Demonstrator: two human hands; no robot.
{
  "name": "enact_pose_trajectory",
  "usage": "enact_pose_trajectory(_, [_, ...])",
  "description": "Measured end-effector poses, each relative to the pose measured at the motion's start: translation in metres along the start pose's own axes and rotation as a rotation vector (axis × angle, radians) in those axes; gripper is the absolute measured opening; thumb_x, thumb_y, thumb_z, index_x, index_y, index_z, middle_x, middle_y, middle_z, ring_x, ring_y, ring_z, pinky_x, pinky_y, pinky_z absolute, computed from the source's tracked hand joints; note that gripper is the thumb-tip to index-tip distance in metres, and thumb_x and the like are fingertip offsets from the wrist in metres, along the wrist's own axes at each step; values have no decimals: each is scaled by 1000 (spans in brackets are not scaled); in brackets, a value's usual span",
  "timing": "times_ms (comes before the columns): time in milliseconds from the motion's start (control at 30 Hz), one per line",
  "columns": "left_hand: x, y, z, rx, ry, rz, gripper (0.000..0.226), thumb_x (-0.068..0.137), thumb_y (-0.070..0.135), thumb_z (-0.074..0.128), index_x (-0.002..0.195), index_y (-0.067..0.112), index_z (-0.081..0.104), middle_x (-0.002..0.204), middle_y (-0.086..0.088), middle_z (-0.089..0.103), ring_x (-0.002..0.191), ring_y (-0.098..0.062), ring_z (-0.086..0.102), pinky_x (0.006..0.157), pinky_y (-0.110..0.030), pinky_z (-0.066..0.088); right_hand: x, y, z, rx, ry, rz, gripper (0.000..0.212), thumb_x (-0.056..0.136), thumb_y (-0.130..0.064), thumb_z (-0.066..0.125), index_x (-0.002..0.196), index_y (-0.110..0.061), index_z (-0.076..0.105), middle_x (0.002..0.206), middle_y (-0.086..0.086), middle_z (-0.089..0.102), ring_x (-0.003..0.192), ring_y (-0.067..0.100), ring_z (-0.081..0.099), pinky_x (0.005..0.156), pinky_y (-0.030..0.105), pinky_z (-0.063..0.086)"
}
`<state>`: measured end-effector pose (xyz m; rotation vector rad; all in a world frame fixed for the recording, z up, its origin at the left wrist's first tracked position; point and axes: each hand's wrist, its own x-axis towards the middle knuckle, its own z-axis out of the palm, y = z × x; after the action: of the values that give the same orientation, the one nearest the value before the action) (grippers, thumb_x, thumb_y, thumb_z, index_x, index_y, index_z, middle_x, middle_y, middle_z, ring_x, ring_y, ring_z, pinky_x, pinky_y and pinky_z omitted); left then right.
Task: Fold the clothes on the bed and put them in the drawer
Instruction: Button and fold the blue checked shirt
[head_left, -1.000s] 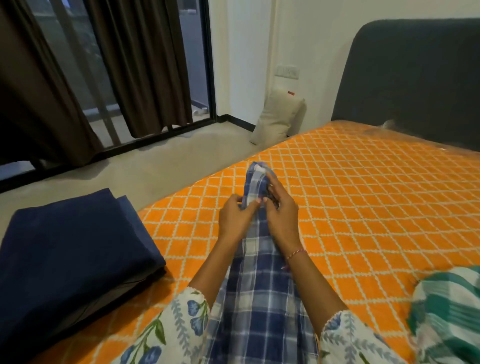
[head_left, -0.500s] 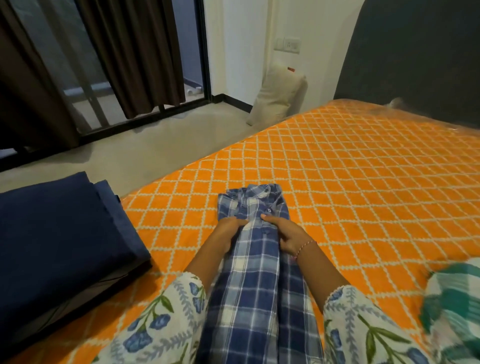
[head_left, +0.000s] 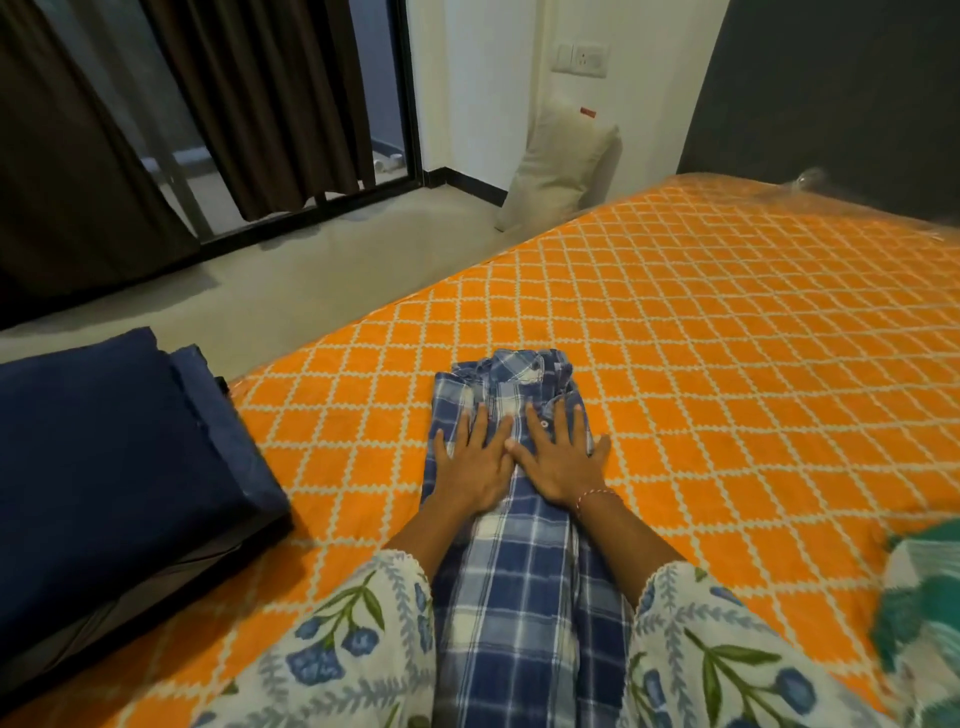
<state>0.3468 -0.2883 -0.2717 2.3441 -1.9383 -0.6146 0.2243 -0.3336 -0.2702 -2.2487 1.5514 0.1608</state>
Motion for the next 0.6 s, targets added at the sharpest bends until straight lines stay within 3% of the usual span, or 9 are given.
enact_pose_trajectory(100, [4, -5, -5, -70, 77, 19, 62, 100, 50, 17, 151, 28, -11, 157, -4, -21, 144, -23, -21, 113, -52, -12, 8, 1, -12, 28, 127, -23, 73, 92, -68, 17, 149, -35, -13, 157, 7, -21, 145, 26, -20, 112, 59, -6])
enact_pose_trajectory(167, [5, -10, -13, -189, 299, -52, 67, 99, 51, 27, 153, 22, -2, 159, -8, -11, 146, -25, -11, 115, -50, -3, 10, 6, -20, 265, 356, 41, 75, 94, -63, 26, 153, -25, 0, 160, 12, 2, 147, 31, 5, 114, 55, 11])
enact_pose_trajectory(233, [8, -19, -24, -440, 469, -283, 70, 98, 44, 44, 152, 14, 9, 157, -15, 8, 144, -32, 10, 113, -49, 15, 16, 15, -31, 579, 425, 189, 69, 96, -52, 42, 148, -10, 25, 144, 20, 40, 127, 37, 42, 99, 47, 39])
enact_pose_trajectory(300, [18, -27, -36, -771, 400, -443, 77, 94, 33, 57, 150, 6, 12, 155, -18, 15, 141, -35, 19, 109, -47, 25, 26, 22, -46, 820, 310, 252, 37, 92, -41, 59, 105, -6, 58, 91, 19, 57, 77, 31, 52, 66, 37, 39])
enact_pose_trajectory(367, [26, -27, -46, -1012, 282, -420, 77, 91, 22, 63, 149, 2, 16, 154, -17, 21, 138, -35, 28, 105, -44, 33, 33, 26, -62, 1007, 205, 256, 36, 86, -30, 69, 65, -13, 47, 66, 13, 40, 55, 23, 36, 56, 36, 31])
enact_pose_trajectory(433, [29, -19, -53, -1027, 225, -413, 74, 89, 16, 66, 147, 1, 22, 150, -17, 31, 132, -36, 38, 98, -40, 40, 36, 24, -70, 1110, 61, 253, 26, 84, -21, 72, 70, -8, 55, 80, 15, 54, 67, 28, 53, 61, 34, 44])
enact_pose_trajectory(467, [31, -15, -55, -1030, 212, -423, 74, 88, 14, 67, 146, -1, 23, 149, -18, 33, 131, -36, 39, 97, -40, 41, 38, 23, -69, 1126, 27, 255, 20, 83, -16, 73, 74, -4, 59, 94, 19, 62, 85, 34, 61, 73, 35, 51])
enact_pose_trajectory(533, [33, -8, -57, -1103, 177, -454, 81, 85, 11, 70, 147, -3, 19, 151, -19, 30, 135, -37, 35, 102, -44, 38, 41, 21, -64, 1180, 37, 288, 16, 81, -7, 73, 75, 0, 60, 116, 28, 61, 108, 41, 59, 89, 39, 50])
enact_pose_trajectory(600, [32, -4, -60, -1171, 143, -454, 81, 83, 10, 72, 146, -5, 22, 152, -18, 28, 136, -38, 33, 106, -46, 35, 39, 18, -62, 1206, 48, 305, 16, 79, -3, 74, 85, 8, 64, 120, 34, 57, 111, 44, 58, 89, 40, 50])
